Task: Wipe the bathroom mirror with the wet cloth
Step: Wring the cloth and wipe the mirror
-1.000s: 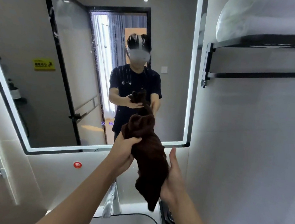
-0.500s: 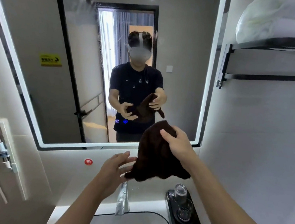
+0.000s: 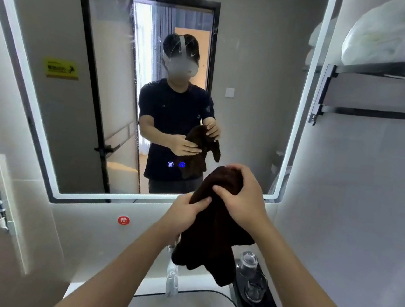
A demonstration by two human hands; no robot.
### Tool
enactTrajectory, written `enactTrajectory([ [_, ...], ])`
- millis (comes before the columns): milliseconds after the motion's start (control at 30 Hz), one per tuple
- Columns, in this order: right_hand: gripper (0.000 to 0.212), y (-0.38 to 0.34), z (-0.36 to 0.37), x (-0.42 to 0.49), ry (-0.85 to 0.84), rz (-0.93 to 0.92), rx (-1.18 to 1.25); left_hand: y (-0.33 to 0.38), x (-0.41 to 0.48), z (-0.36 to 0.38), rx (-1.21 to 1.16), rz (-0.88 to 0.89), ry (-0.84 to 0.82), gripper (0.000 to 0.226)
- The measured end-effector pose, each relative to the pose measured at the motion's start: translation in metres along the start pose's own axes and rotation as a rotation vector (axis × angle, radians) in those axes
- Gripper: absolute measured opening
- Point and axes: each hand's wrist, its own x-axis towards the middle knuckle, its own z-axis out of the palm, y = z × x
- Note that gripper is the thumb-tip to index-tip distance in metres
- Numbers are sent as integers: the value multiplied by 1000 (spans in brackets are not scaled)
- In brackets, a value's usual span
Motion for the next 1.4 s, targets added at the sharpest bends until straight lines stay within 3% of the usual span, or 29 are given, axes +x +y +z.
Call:
enactTrajectory([
  [133,55,-6,1,-39,51,-186,-14,38,18,5,-146,8,58,24],
  [300,29,-2,-14,-54,301,-283,101,82,27,8,-247,17,-37,28],
  [367,49,-3,-18,-44,334,-210,19,95,30,9,-195,57,-58,27],
  [467,101,-6,-6,-22,134,-72,-46,108,34,22,-164,77,-64,25],
  [533,108,-5,8,-7,129,-89,-42,118,37,31,-214,54,-82,28],
  [600,97,-4,12,10,250,-153,0,131,43,32,-189,86,-151,37],
  [767,69,-12,-11,72,439,-252,30,181,68,16,148,262,-365,63],
  [933,57,-51,-57,160,549,-204,132,242,91,2,742,639,-11,70],
  [1067,62,-91,-108,247,618,-88,208,280,118,-21,1552,858,291,92],
  [1233,72,-130,-158,336,746,-84,69,327,135,-31,1979,756,476,122],
  [1400,83,-161,-157,394,761,-10,-238,348,154,-43,2025,638,602,134],
])
